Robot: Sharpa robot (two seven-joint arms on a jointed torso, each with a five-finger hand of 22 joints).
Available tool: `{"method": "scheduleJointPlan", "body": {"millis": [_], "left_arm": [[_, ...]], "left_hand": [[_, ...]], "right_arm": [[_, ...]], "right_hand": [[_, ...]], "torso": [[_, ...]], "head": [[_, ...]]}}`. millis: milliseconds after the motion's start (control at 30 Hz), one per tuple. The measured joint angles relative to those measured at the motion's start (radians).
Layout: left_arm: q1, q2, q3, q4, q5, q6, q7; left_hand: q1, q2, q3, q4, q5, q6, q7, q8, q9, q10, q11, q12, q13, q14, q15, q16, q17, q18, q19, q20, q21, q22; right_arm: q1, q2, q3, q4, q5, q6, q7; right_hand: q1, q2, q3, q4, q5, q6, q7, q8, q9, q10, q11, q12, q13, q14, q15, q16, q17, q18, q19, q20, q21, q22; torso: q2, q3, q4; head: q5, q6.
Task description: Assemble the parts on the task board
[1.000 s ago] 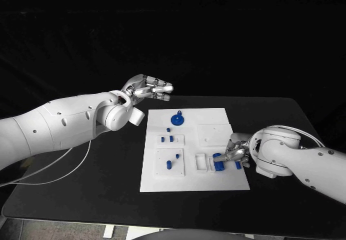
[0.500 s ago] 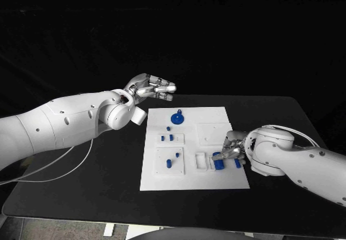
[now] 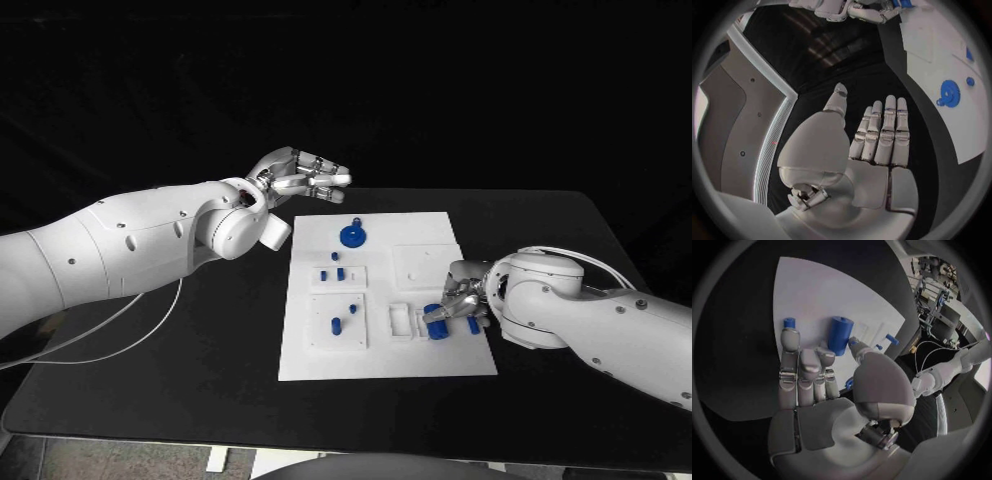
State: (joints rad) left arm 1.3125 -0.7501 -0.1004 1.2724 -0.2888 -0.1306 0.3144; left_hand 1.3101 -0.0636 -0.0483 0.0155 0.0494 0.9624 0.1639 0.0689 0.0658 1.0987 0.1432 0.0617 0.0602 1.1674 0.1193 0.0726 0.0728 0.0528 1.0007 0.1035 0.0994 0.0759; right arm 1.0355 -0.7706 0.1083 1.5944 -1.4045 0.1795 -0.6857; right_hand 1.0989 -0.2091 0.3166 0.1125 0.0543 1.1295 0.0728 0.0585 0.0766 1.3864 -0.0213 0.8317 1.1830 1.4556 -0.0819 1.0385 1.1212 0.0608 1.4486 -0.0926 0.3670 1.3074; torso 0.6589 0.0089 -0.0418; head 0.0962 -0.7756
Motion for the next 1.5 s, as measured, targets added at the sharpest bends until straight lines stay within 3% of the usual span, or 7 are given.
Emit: {"method": "scheduleJointPlan", "body": {"millis": [267,600,767,800,1033,1300,1500], "left_arm": [[0.0,0.0,0.0,0.001,-0.007,0.003,-0.006],[0.0,0.0,0.0,0.001,-0.013,0.007,-0.01],[0.0,0.0,0.0,0.002,-0.014,0.01,-0.011],[0.0,0.0,0.0,0.002,-0.014,0.01,-0.011],[0.0,0.0,0.0,0.002,-0.015,0.013,-0.013],[0.0,0.0,0.0,0.003,-0.016,0.014,-0.014],[0.0,0.0,0.0,0.003,-0.017,0.015,-0.015]], "left_hand": [[0.004,-0.004,0.003,0.003,0.0,-0.004,0.004,0.0,0.0,0.0,0.0,0.0,0.0,-0.001,0.001,0.0,0.0,0.0,0.0,0.0,0.0,0.0],[0.004,-0.004,0.003,0.003,0.0,-0.004,0.004,0.0,0.0,0.0,0.0,0.0,0.0,-0.001,0.001,0.0,0.0,0.0,-0.004,0.004,0.0,0.0],[0.004,-0.004,0.003,0.003,0.0,-0.004,0.004,0.0,0.0,0.0,0.0,0.0,0.0,-0.001,0.001,0.0,0.0,0.0,-0.004,0.004,0.0,0.0],[0.004,-0.004,0.003,0.003,0.0,-0.004,0.004,0.0,0.0,0.0,0.0,0.0,0.0,-0.001,0.001,0.0,0.0,0.0,-0.004,0.004,0.0,0.0],[0.004,-0.004,0.003,0.003,0.0,-0.004,0.004,0.0,0.0,0.0,0.0,0.0,0.0,-0.001,0.001,0.0,0.0,0.0,-0.004,0.004,0.0,0.0],[0.004,-0.004,0.003,0.003,0.0,-0.004,0.004,0.0,0.0,0.0,0.0,0.0,0.0,-0.001,0.001,0.0,0.0,0.0,-0.004,0.004,0.0,0.0],[0.004,-0.004,0.003,0.003,0.0,-0.004,0.004,0.0,0.0,0.0,0.0,0.0,0.0,-0.003,0.003,0.0,0.0,0.0,-0.004,0.004,0.0,0.0]], "right_arm": [[-0.002,0.002,0.002,-0.004,-0.001,0.005,0.005],[-0.009,0.006,0.002,0.004,-0.05,0.002,0.009],[-0.013,0.007,0.0,0.013,-0.093,0.002,0.011],[-0.014,0.008,-0.001,0.015,-0.104,0.002,0.012],[-0.019,0.012,-0.004,0.022,-0.161,0.002,0.014],[-0.023,0.014,-0.006,0.024,-0.197,-0.004,0.018],[-0.026,0.001,-0.009,0.034,-0.189,-0.031,0.018]], "right_hand": [[0.029,0.006,0.029,-0.139,0.008,-0.007,0.006,0.002,0.012,-0.014,0.003,0.0,-0.01,0.0,0.007,0.0,-0.004,0.0,-0.005,0.005,-0.016,0.0],[0.064,0.013,0.051,-0.217,0.12,-0.012,0.004,0.012,0.013,-0.021,0.004,0.011,-0.018,0.0,0.007,0.0,-0.005,0.0,-0.009,0.009,-0.016,0.0],[0.062,0.015,0.054,-0.222,0.121,-0.012,0.005,0.012,0.014,-0.021,0.004,0.011,-0.02,0.0,0.007,0.0,-0.005,0.0,-0.009,0.009,-0.016,0.001],[0.061,0.015,0.054,-0.222,0.121,-0.012,0.005,0.012,0.061,-0.021,0.004,0.011,-0.02,0.0,0.007,0.0,-0.005,0.0,-0.009,0.009,-0.016,0.001],[0.054,0.022,0.061,-0.215,0.121,-0.012,0.005,0.012,0.095,-0.021,0.004,0.018,-0.021,0.0,0.007,0.0,-0.002,0.0,-0.009,0.009,-0.012,0.001],[0.023,0.018,0.084,-0.192,0.132,0.02,-0.006,0.011,0.095,-0.021,0.003,0.029,-0.021,0.0,0.007,0.0,0.001,0.0,-0.008,0.008,0.011,0.001],[0.012,0.012,0.095,-0.174,0.247,0.04,-0.011,-0.003,0.093,-0.012,-0.006,0.034,-0.021,0.004,0.003,0.011,0.009,0.0,0.006,0.002,0.065,0.001]], "torso": [[0.0,0.0001,0.0005],[0.0,0.0003,-0.0006],[0.001,0.0003,-0.0008],[0.001,0.0004,-0.0008],[0.001,0.0007,-0.0006],[0.0,0.0007,-0.0004],[0.0,0.0,0.0003]], "head": [[-0.003,-0.001],[-0.004,-0.003],[-0.005,-0.005],[-0.005,-0.005],[-0.007,-0.006],[-0.01,-0.008],[-0.012,-0.009]]}}
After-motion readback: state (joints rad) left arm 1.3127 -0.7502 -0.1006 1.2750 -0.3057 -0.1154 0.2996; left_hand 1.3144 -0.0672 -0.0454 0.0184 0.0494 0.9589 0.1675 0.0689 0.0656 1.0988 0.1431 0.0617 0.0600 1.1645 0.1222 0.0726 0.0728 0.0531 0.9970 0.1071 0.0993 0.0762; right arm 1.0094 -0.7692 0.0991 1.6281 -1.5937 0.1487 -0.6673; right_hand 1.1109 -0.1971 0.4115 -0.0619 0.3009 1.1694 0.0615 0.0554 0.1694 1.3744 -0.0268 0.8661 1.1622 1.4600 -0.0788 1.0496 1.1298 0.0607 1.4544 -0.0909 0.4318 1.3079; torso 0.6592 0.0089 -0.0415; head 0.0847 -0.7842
